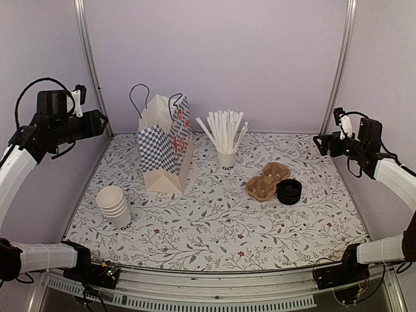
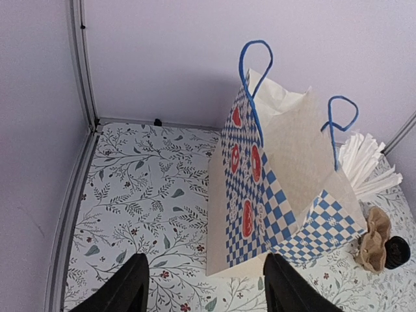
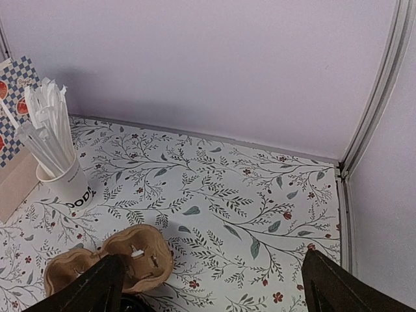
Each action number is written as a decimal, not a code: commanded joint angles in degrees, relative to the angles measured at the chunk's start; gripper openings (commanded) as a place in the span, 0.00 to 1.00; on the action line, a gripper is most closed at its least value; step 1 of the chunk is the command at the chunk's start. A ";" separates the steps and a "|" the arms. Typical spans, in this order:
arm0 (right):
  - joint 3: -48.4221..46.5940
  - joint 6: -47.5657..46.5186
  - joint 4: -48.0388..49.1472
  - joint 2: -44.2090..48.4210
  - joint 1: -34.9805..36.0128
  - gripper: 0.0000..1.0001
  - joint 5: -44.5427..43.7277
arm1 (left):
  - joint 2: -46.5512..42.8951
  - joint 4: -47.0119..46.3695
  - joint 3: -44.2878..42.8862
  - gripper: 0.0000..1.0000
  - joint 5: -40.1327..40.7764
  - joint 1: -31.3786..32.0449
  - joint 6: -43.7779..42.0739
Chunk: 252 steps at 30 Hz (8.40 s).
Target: Pack the takeout coffee
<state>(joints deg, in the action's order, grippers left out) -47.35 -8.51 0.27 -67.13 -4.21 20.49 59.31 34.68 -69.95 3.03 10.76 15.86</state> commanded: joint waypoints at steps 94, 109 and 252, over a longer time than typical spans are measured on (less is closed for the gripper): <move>0.08 -19.10 -6.55 -7.67 -0.89 0.99 18.57 | 27.78 35.14 -18.69 0.00 -0.48 21.10 -0.14; 0.07 -19.70 -6.75 -7.35 -0.89 0.99 18.74 | 31.96 44.86 -24.20 0.00 15.68 26.18 9.37; -18.03 -58.19 -52.98 -22.10 21.97 0.49 -8.77 | 36.95 -9.29 -13.75 0.37 1.48 58.07 3.38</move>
<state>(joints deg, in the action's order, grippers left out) -62.59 -65.69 -49.69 -86.85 16.99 14.74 97.76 27.35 -85.30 3.84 67.99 17.82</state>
